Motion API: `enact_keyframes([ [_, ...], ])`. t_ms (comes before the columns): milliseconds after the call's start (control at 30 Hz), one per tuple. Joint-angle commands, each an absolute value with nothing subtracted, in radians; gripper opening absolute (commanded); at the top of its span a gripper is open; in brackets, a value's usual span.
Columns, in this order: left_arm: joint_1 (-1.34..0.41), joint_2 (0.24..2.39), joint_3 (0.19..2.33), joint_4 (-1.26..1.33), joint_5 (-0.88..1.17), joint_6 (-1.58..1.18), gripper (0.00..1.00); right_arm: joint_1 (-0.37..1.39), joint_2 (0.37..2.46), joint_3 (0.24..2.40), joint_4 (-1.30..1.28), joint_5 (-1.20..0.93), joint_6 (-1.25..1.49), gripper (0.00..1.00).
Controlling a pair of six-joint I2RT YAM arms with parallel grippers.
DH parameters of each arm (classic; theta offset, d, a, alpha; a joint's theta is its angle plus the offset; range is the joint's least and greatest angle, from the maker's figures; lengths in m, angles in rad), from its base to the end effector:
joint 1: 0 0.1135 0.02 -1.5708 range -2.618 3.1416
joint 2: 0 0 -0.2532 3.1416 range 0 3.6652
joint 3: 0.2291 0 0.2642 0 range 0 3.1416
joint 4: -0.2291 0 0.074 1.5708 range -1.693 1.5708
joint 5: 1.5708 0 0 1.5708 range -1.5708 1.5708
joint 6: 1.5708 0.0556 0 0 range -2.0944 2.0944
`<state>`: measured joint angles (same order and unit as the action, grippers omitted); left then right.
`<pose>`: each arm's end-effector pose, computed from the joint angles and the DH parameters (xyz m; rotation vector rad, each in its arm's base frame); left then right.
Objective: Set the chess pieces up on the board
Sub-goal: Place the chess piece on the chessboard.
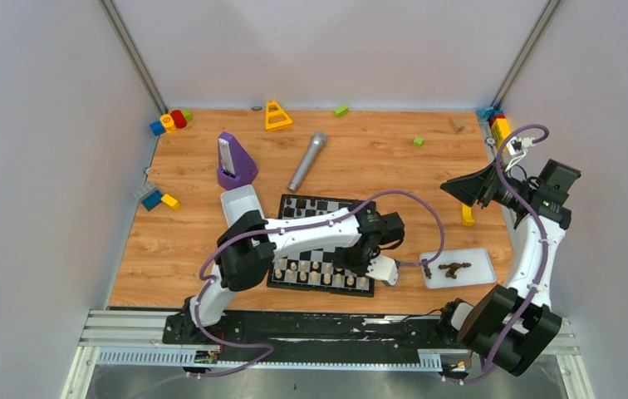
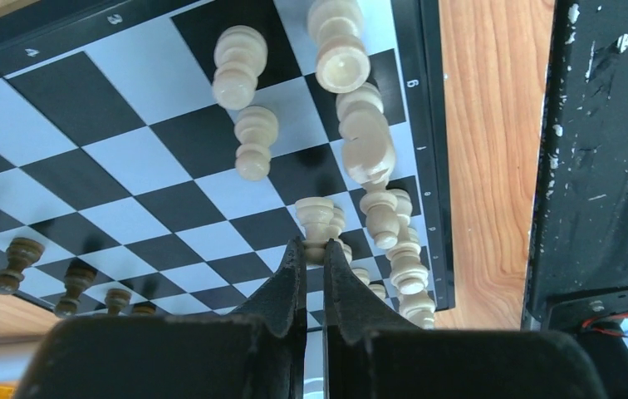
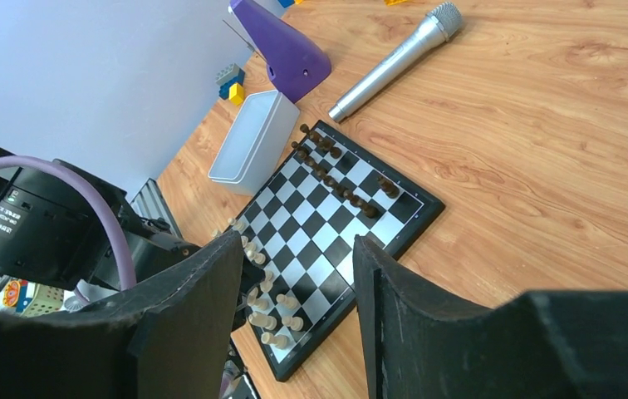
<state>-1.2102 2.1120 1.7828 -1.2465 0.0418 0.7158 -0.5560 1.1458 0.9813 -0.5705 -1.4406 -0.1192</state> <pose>0.1434 -0.3870 0.1746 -2.5661 -1.7853 0.0615 0.2325 -0.0796 0.3068 -0.2736 1.7717 1.1375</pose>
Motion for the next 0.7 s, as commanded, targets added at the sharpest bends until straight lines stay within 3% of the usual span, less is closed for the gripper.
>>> enact_keyframes([
  [0,-1.231,2.141,1.84,-1.302,0.021,0.684,0.0,-0.565,1.149,0.987,-0.578,-1.492,-0.165,0.52],
  [667,-1.236,2.218,1.913,-1.323,0.003,0.68,0.03,-0.569,1.157,0.991,-0.628,-1.494,-0.212,0.52],
])
